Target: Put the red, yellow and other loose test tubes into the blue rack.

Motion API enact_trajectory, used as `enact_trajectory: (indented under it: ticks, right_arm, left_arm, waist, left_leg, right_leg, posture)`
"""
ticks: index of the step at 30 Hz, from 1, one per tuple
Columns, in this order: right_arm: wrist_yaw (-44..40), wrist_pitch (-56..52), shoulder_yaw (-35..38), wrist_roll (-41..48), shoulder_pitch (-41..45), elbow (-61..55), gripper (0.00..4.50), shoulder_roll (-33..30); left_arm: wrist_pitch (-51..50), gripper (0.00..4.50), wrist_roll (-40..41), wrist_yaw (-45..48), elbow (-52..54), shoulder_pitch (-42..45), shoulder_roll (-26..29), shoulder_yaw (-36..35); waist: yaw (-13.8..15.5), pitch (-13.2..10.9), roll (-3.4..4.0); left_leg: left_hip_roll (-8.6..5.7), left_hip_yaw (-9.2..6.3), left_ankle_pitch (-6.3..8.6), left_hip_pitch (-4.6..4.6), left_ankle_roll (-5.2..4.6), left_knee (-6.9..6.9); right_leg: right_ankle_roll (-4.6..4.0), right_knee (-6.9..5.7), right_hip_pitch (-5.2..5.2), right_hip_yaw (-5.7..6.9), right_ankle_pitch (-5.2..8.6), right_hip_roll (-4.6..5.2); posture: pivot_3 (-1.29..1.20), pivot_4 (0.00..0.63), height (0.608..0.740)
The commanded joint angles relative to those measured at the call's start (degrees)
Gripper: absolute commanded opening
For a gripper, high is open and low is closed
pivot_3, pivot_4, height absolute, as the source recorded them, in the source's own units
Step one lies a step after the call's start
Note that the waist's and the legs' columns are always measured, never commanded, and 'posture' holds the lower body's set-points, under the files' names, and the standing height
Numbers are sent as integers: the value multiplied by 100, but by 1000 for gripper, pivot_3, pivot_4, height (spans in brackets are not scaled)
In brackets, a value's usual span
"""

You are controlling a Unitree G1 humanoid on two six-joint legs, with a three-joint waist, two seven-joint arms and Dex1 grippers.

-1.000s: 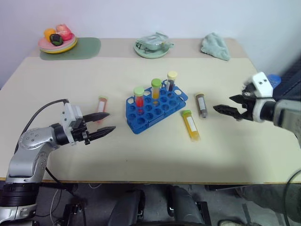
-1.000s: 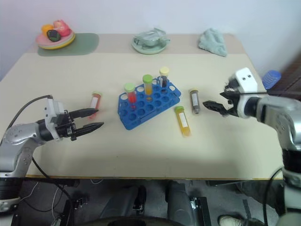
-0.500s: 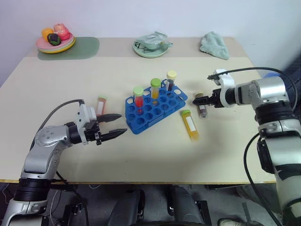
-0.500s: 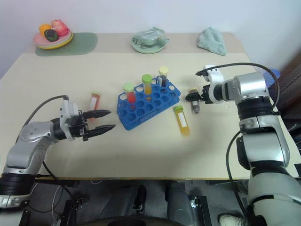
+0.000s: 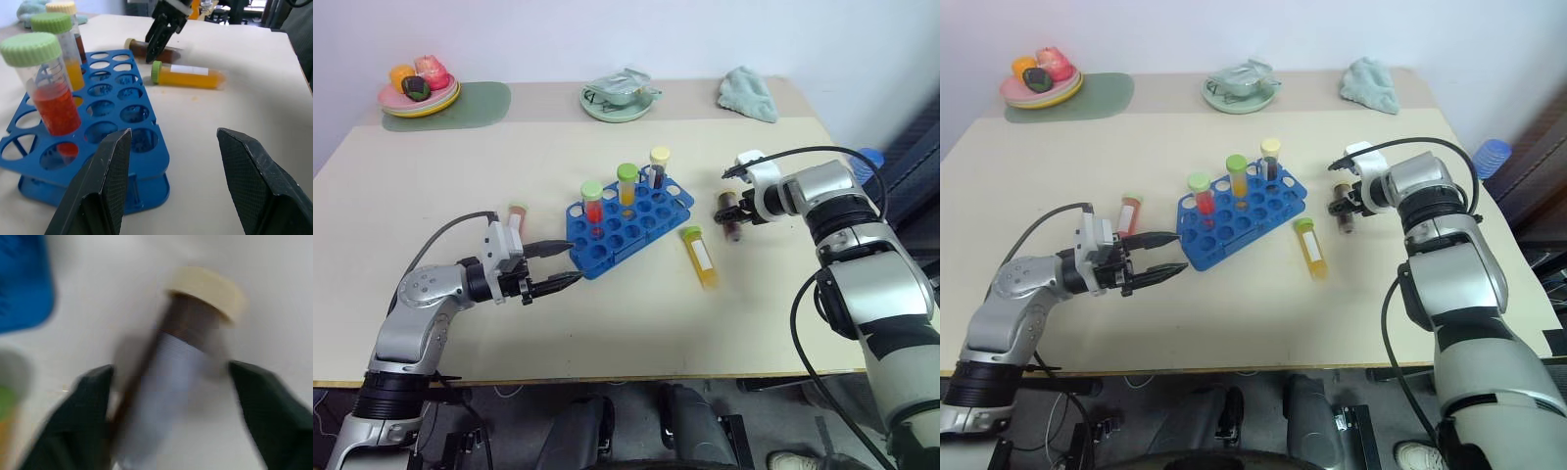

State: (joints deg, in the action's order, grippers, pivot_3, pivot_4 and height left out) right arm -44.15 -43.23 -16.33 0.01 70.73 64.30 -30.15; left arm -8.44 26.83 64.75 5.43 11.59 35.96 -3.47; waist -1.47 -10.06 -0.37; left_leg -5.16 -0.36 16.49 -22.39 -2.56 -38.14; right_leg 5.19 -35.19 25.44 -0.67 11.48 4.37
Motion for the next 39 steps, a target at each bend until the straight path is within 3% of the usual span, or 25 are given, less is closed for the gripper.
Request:
enact_trajectory:
  ticks: [1, 2, 8, 14, 17, 23, 28, 32, 39]
  right_arm:
    - [-33, 306, 53, -213, 64, 131, 1590, 156]
    - [-66, 407, 44, -262, 57, 93, 1165, 170]
    - [-398, 662, 162, -298, -144, -633, 1165, 60]
    - [-1043, -199, 833, 497, -1671, -4447, 1165, -586]
    - [-406, 45, 1388, 511, -2562, -5842, 1165, -649]
    - [793, 1124, 2493, 1223, -3614, -7189, 1165, 575]
    - [1619, 2470, 2585, 1365, -3773, -6918, 1165, 1808]
    - [1795, 3504, 2502, 1509, -3835, -6383, 1165, 2581]
    - [1607, 4876, 2477, 1690, -3900, -5410, 1165, 2970]
  left_arm:
    - [112, 2853, 12, -9, 71, -40, 3, -77]
    - [120, 2853, 12, -17, 68, -50, 5, -86]
    - [193, 2853, -11, -68, 78, -113, -2, -113]
    - [225, 2853, -72, -305, 178, -189, -81, -83]
    - [214, 2853, -98, -445, 228, -181, -156, -49]
    - [276, 2853, -252, -868, 198, -94, -489, 51]
    - [461, 2853, -511, -1222, -48, 57, -812, 157]
    - [656, 2853, -679, -1389, -302, 195, -1011, 226]
    - [914, 2853, -695, -1457, -526, 167, -1139, 175]
  waist:
    - [-35, 1, 0]
    - [-55, 3, -2]
    - [-113, 2, -1]
    - [-42, -3, 8]
    - [63, -2, 6]
    - [59, -2, 5]
    - [57, -2, 5]
    - [57, -1, 3]
    - [46, -1, 3]
  left_leg:
    - [0, 0, 0, 1, 0, 0]
    - [0, -1, -1, 1, 1, 0]
    - [1, -1, -7, 1, 11, 0]
    - [1, -4, -5, -12, 9, 4]
    - [1, -5, -4, -17, 8, 4]
    - [0, -4, 5, -10, -8, 1]
    - [3, -4, -7, -6, 11, 4]
    - [2, -5, -10, -3, 16, 3]
    - [1, -4, -11, -3, 17, 4]
  right_leg:
    - [0, -2, 0, 0, 0, 0]
    - [0, -3, 0, 0, 0, 0]
    - [1, -9, 4, 0, 0, -1]
    - [1, -5, 15, 2, 0, 0]
    - [2, -3, 19, 4, 0, 1]
    - [6, 0, 9, 3, -2, 1]
    - [7, -8, 11, 3, -3, -5]
    - [8, -9, 8, 4, -3, -8]
    - [8, -6, 8, 5, -3, -10]
  posture:
    - [0, 150, 740]
    - [0, 150, 740]
    - [0, 150, 740]
    - [0, 150, 740]
    - [0, 150, 740]
    - [0, 150, 740]
    - [0, 150, 740]
    - [0, 150, 740]
    - [0, 150, 740]
